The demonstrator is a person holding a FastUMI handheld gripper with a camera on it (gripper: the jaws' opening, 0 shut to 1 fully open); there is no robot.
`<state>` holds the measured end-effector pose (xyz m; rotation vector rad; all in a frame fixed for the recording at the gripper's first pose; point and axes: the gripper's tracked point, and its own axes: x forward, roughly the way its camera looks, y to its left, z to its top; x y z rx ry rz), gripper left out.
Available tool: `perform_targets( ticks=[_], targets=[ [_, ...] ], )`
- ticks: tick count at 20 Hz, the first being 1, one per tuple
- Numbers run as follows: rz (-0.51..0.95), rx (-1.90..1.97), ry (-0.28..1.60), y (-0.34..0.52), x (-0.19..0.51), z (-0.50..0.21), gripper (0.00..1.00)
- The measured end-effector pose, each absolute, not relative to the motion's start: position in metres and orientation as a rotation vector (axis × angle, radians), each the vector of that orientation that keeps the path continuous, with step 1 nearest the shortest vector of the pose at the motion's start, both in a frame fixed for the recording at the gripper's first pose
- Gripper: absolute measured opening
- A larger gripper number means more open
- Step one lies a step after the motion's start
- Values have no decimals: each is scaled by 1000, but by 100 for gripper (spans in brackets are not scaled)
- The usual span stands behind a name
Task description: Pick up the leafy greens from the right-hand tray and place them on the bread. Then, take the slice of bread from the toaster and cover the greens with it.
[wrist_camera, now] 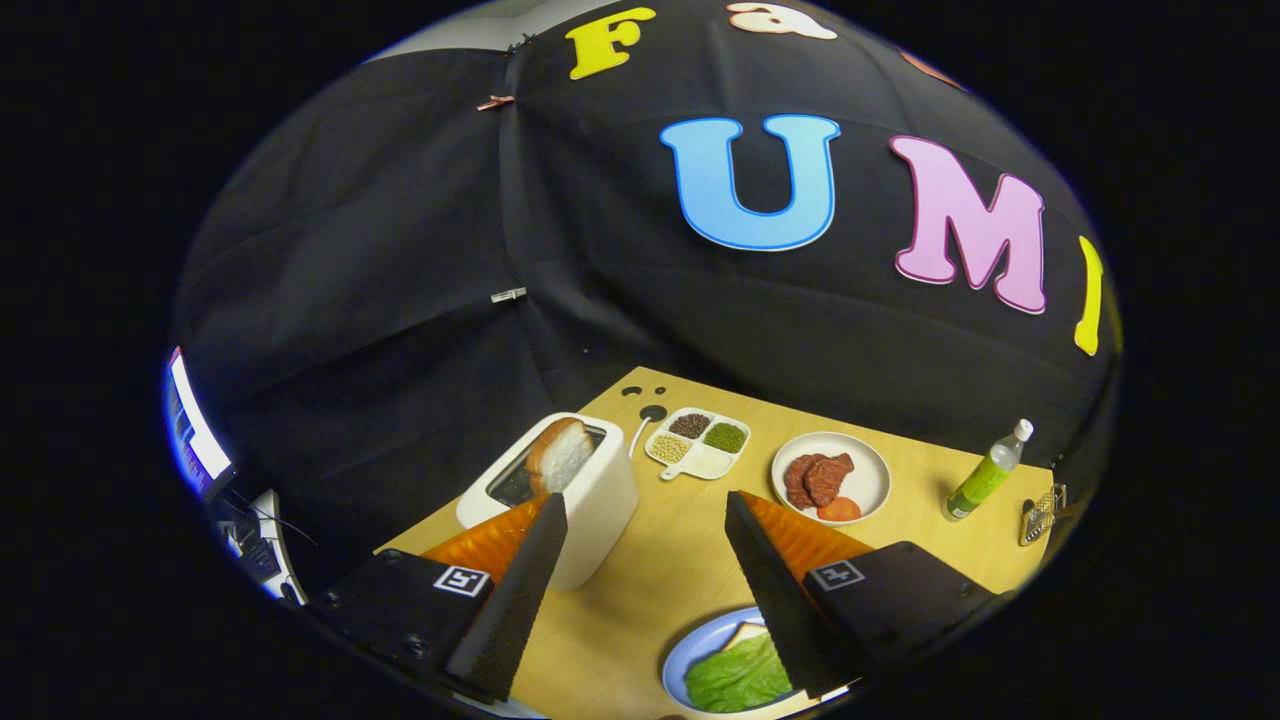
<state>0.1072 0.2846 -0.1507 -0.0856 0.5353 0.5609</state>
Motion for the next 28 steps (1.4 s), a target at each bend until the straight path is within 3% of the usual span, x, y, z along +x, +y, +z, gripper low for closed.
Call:
perform_targets(
  ticks=[13, 28],
  targets=[
    [627, -128, 581, 410, 153, -193, 99],
    [479, -209, 698, 429, 197, -283, 99]
  ],
)
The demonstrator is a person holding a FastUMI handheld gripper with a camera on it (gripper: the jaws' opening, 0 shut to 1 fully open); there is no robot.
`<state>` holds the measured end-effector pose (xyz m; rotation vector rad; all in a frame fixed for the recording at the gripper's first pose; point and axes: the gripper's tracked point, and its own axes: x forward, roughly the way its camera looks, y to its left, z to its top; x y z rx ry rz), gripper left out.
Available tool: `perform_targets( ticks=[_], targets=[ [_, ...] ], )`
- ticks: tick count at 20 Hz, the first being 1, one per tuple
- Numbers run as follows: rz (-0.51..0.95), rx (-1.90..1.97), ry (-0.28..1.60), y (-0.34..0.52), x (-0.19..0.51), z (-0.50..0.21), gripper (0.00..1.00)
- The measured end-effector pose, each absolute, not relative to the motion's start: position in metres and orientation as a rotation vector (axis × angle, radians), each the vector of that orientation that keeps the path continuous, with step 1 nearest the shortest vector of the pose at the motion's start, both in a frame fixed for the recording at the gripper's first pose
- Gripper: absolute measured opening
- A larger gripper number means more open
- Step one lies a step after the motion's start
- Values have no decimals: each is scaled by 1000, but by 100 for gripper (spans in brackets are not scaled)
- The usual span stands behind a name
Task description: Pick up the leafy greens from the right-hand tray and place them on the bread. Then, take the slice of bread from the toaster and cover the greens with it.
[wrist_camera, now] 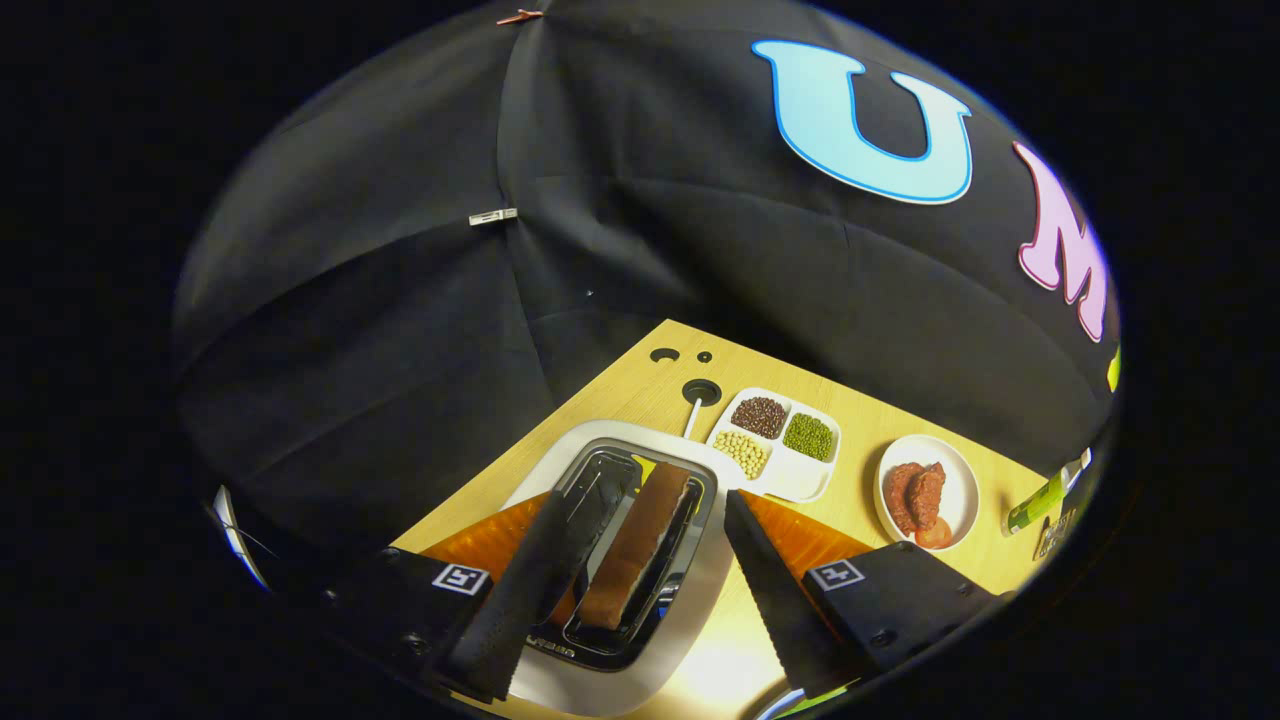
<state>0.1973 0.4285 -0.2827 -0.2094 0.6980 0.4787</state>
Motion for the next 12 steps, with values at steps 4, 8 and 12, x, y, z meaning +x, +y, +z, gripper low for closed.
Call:
perform_targets(
  ticks=[4, 8, 12],
  targets=[
    [473, -194, 704, 431, 195, -281, 69],
    [415, -204, 715, 423, 195, -281, 32],
    [389, -176, 743, 421, 190, -279, 18]
  ],
)
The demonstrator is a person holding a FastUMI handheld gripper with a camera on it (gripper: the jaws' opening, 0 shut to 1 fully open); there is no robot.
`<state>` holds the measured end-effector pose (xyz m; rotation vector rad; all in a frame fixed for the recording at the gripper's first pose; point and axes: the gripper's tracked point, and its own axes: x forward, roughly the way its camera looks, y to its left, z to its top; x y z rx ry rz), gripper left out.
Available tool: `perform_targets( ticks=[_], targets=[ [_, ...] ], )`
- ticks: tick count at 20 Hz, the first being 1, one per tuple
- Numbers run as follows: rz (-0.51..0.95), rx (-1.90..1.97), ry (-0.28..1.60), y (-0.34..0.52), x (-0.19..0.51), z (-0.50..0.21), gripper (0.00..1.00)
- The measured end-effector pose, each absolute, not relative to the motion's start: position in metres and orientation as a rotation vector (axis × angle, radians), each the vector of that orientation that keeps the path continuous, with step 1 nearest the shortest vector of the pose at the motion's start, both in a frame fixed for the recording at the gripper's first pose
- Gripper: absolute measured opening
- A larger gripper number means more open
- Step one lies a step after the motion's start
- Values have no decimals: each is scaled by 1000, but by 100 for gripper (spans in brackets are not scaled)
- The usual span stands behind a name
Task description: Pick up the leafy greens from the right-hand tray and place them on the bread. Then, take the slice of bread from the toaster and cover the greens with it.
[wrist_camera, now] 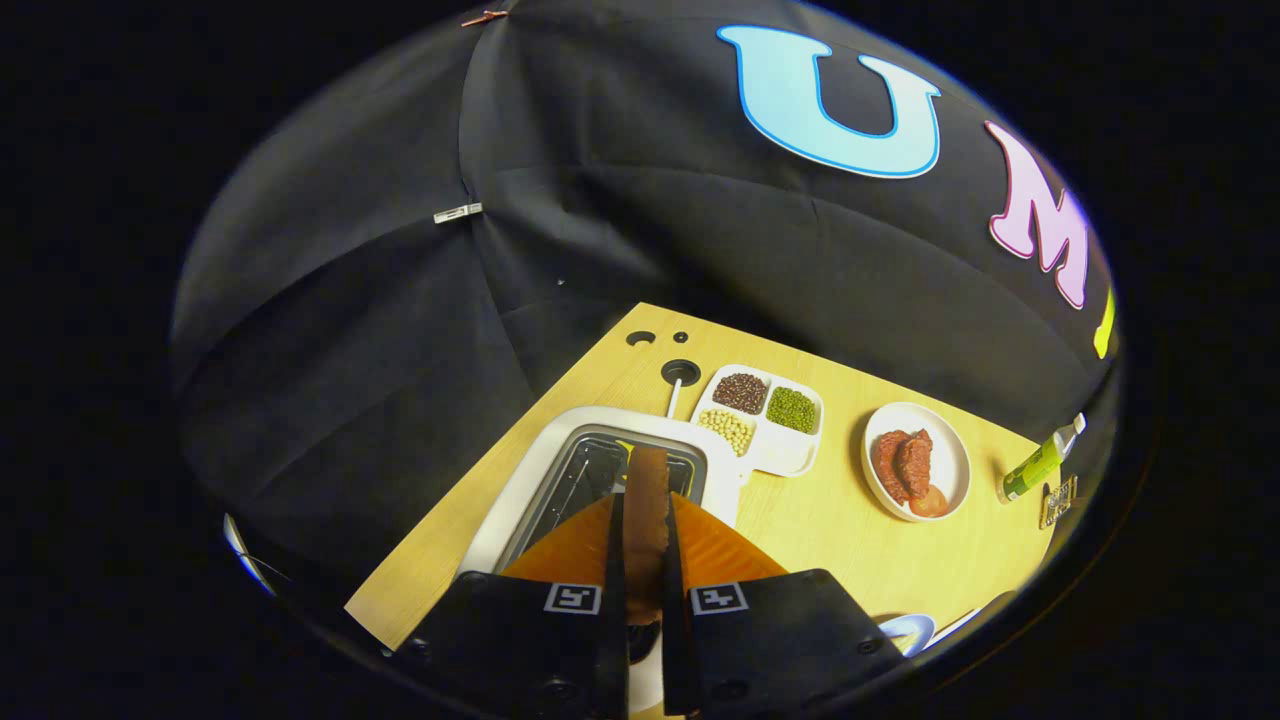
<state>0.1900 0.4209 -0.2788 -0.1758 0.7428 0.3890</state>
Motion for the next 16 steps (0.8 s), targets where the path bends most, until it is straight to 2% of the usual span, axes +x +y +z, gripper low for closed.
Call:
perform_targets(
  ticks=[16],
  targets=[
    [455, -51, 626, 380, 178, -175, 15]
  ],
)
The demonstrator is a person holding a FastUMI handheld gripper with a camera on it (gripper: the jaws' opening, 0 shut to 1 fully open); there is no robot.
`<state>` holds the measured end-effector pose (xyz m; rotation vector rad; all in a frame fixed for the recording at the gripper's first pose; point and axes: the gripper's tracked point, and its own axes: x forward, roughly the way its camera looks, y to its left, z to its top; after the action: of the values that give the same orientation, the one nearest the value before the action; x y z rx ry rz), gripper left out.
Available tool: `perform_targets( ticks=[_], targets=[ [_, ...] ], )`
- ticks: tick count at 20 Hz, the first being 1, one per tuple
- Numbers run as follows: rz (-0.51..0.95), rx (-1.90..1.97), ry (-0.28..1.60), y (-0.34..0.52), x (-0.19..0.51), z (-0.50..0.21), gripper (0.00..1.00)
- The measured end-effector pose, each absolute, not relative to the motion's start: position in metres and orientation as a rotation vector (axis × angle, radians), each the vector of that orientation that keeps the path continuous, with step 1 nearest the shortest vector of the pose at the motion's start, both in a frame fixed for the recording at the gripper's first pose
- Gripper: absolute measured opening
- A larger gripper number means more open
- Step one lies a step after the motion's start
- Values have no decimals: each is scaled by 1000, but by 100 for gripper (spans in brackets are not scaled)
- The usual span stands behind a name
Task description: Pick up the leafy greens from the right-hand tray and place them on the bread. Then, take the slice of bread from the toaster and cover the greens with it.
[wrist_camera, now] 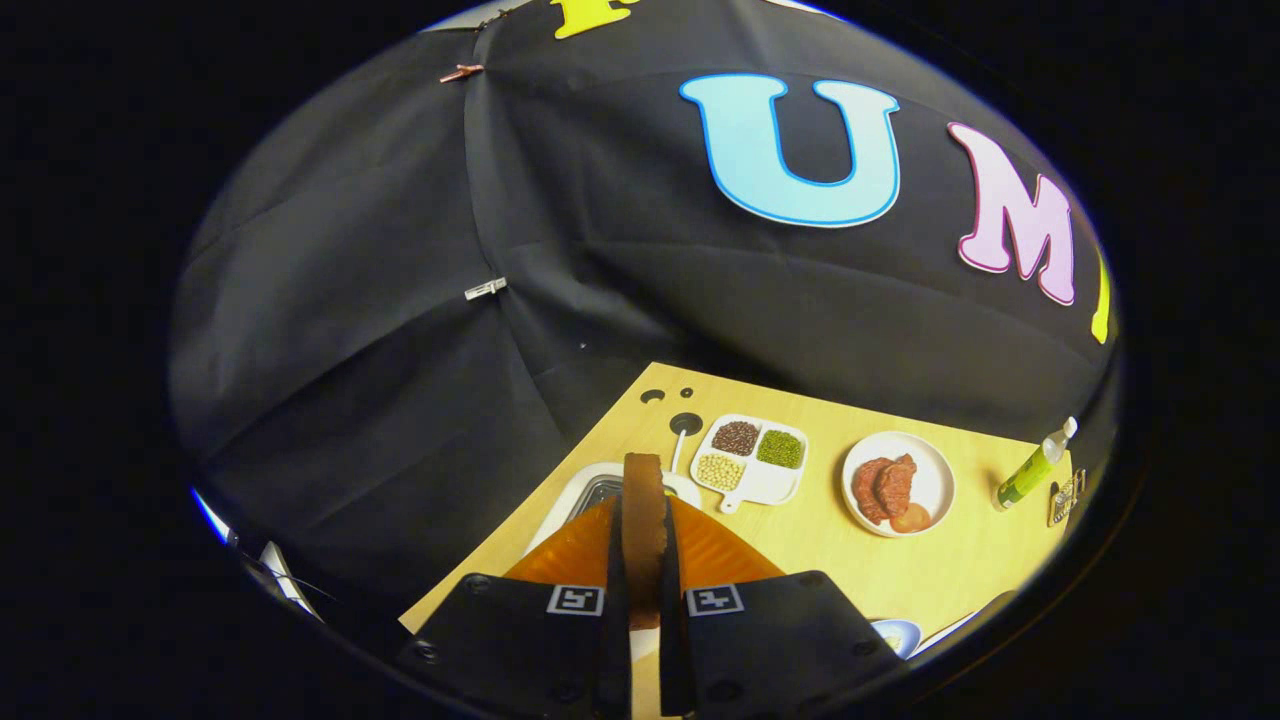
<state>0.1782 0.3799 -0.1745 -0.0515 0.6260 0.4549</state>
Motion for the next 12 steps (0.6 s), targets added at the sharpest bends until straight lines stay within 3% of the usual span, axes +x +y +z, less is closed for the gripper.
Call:
perform_targets(
  ticks=[12],
  targets=[
    [339, 21, 717, 249, 153, -212, 15]
  ],
)
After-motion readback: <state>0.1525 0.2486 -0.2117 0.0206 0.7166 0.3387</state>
